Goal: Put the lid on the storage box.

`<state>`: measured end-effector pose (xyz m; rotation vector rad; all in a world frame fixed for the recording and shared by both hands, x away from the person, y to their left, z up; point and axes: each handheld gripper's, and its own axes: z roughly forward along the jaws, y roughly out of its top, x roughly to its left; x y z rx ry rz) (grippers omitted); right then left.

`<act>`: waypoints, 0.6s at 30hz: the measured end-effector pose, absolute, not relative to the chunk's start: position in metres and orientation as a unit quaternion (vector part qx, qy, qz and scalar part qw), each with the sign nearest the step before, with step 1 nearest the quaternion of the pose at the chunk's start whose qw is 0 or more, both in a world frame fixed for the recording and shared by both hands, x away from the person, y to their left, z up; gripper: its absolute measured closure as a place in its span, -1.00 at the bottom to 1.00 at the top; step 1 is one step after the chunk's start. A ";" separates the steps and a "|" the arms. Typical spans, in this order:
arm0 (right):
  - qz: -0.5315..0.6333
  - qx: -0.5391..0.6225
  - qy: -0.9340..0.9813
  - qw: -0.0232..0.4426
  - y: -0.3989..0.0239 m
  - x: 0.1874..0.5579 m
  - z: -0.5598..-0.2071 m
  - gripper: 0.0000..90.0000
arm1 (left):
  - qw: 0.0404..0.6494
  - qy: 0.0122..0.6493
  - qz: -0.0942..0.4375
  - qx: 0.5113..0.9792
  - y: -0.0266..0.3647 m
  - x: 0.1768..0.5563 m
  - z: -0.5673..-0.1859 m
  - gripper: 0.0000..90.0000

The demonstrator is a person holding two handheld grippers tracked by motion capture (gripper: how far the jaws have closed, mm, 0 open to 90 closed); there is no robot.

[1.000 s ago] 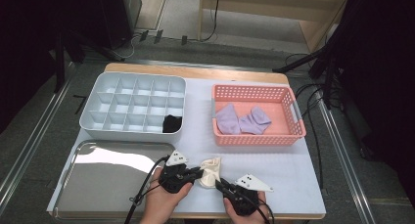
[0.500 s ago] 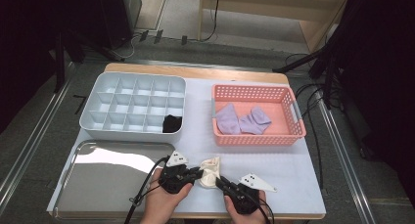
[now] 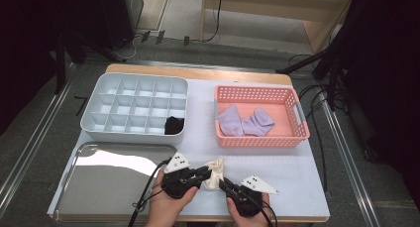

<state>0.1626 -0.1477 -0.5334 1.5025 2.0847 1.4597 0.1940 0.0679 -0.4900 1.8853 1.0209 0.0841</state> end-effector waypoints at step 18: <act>0.510 0.509 0.693 0.023 -0.151 0.174 -0.534 0.52 | 0.421 0.435 0.001 0.795 0.061 0.205 -0.512 1.00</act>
